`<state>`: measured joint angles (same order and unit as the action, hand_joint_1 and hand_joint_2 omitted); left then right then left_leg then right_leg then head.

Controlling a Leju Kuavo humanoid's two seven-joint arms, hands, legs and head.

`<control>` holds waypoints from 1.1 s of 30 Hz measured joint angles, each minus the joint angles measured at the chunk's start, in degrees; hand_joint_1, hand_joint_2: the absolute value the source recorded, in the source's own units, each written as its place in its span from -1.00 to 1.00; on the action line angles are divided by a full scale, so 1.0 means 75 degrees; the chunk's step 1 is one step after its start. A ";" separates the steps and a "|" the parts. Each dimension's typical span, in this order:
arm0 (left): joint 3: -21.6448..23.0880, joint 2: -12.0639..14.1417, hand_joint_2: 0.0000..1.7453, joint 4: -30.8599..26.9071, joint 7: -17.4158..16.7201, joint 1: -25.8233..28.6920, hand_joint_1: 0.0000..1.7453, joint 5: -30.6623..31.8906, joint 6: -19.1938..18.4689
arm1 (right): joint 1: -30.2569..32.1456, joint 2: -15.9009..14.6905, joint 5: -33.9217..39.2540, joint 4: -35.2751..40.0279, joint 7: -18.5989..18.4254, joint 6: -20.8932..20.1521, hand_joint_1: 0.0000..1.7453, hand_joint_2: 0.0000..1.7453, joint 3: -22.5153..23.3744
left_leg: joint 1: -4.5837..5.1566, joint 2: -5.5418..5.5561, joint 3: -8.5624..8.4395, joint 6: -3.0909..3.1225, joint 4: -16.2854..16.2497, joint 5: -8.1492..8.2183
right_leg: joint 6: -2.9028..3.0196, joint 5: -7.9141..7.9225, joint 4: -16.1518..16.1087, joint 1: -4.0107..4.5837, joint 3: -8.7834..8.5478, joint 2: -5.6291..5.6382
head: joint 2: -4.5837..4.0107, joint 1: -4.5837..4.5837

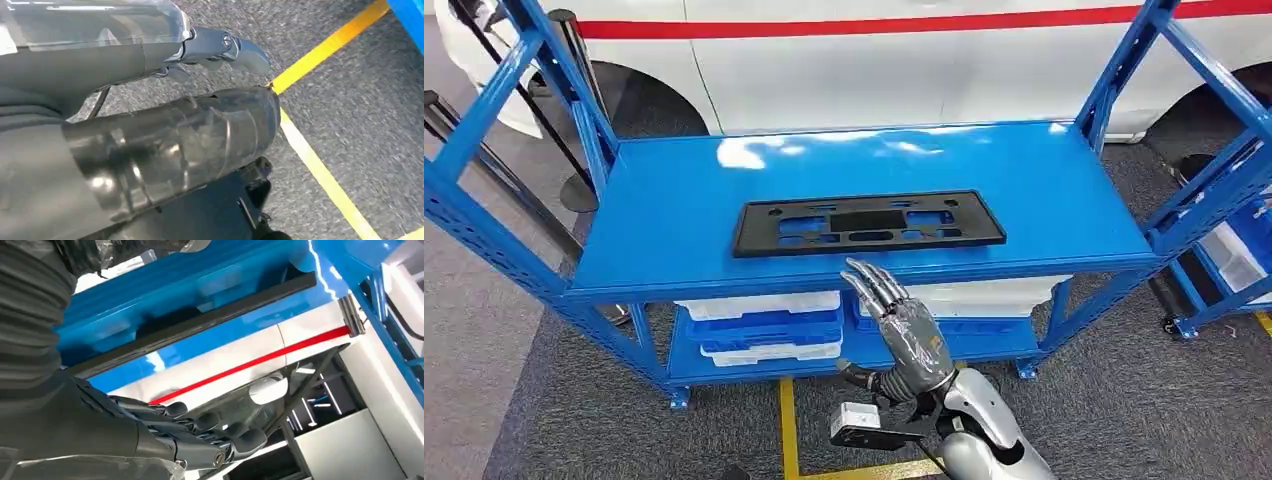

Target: Take the parts from the cabinet and place them on the table.

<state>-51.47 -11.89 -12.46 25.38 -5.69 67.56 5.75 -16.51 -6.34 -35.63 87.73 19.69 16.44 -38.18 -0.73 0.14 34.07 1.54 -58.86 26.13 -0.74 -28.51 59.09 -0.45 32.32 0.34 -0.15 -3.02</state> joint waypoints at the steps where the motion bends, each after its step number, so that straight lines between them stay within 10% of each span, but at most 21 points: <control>1: 0.0000 0.0000 -1.00 0.0000 0.0006 -0.0001 -1.00 0.0000 0.0000 | 0.0018 -0.0032 -0.0029 0.0023 -0.0009 0.0006 -1.00 1.00 0.0032 | -0.0005 0.0000 -0.0030 0.0041 0.0021 0.0005 | -0.0027 -0.0088 0.0159 -0.0037 0.0038 -0.0007 | 0.0000 -0.0009; 4: 0.0000 0.0000 -1.00 0.0000 0.0009 -0.0027 -1.00 -0.0003 -0.0015 | 0.0040 -0.0131 -0.0079 0.0052 -0.0058 0.0038 -1.00 1.00 0.0105 | 0.0019 -0.0009 -0.0063 0.0150 0.0022 0.0057 | -0.0081 -0.0772 0.1746 -0.0041 0.0903 -0.0009 | 0.0000 -0.0006; 6: 0.0000 0.0003 -1.00 0.0000 0.0009 -0.0011 -1.00 0.0000 -0.0015 | 0.0121 -0.0213 -0.0120 0.0049 -0.0076 0.0041 -1.00 1.00 0.0122 | 0.0039 -0.0004 -0.0108 0.0171 0.0020 0.0100 | -0.0082 -0.0773 0.2345 -0.0040 0.1337 -0.0009 | 0.0000 -0.0006; 10: 0.0000 -0.0006 -1.00 0.0000 0.0009 0.0000 -1.00 0.0000 -0.0017 | 0.0143 -0.0303 -0.0154 0.0108 -0.0085 0.0044 -1.00 1.00 0.0189 | 0.0049 0.0016 -0.0341 0.0119 0.0020 0.0256 | 0.0050 0.0522 0.0254 -0.0015 0.0517 -0.0011 | 0.0000 -0.0009; 17: 0.0000 -0.0003 -1.00 0.0000 -0.0012 -0.0035 -1.00 0.0003 -0.0009 | 0.0167 -0.0358 -0.0201 0.0218 -0.0125 0.0049 -1.00 1.00 0.0248 | 0.0075 0.0006 -0.0282 -0.0156 -0.0239 0.0554 | 0.0235 0.0342 -0.0098 -0.0023 0.0192 0.0003 | 0.0000 0.0008; 20: 0.0000 -0.0003 -1.00 0.0000 -0.0015 -0.0027 -1.00 0.0003 -0.0012 | 0.0212 -0.0370 -0.0239 0.0233 -0.0134 0.0050 -1.00 1.00 0.0277 | 0.0062 0.0005 0.0657 -0.0203 -0.1949 0.1220 | 0.0317 0.0277 -0.0089 0.0006 0.0142 -0.0035 | 0.0000 0.0009; 22: 0.0000 -0.0003 -1.00 0.0000 -0.0023 0.0017 -1.00 0.0026 -0.0012 | 0.0262 -0.0382 -0.0285 0.0236 -0.0140 0.0052 -1.00 1.00 0.0283 | 0.0055 0.0004 0.0908 -0.0216 -0.2169 0.0976 | 0.0323 0.0217 -0.0077 0.0012 0.0080 -0.0018 | 0.0000 0.0009; 25: 0.0000 0.0009 -1.00 0.0000 -0.0023 0.0014 -1.00 0.0038 -0.0006 | 0.0293 -0.0393 -0.0341 0.0251 -0.0154 0.0052 -1.00 1.00 0.0303 | 0.0054 0.0003 0.0182 -0.0142 -0.0340 -0.0180 | 0.0280 0.0078 -0.0044 0.0012 -0.0088 0.0008 | 0.0000 0.0012; 31: 0.0000 0.0015 -1.00 0.0000 -0.0023 0.0011 -1.00 0.0047 -0.0003 | 0.0323 -0.0463 -0.0373 0.0326 -0.0166 0.0061 -1.00 1.00 0.0347 | 0.0048 0.0010 -0.0026 0.0098 0.0097 -0.0064 | 0.0047 -0.0048 0.0012 0.0029 -0.0044 0.0002 | 0.0000 0.0006; 33: 0.0003 0.0015 -1.00 0.0000 -0.0020 -0.0006 -1.00 0.0047 -0.0003 | 0.0316 -0.0504 -0.0426 0.0347 -0.0181 0.0061 -1.00 1.00 0.0361 | 0.0052 0.0005 -0.0090 0.0177 0.0125 -0.0031 | -0.0018 -0.0379 0.0690 0.0019 0.0281 -0.0005 | 0.0000 0.0003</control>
<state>-51.45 -11.78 -12.46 25.22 -5.74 67.91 5.73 -14.14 -10.12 -38.82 90.33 18.34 16.90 -35.47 -0.34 0.18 33.40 2.87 -57.92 25.90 -0.88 -31.36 64.27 -0.30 34.42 0.31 -0.15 -2.99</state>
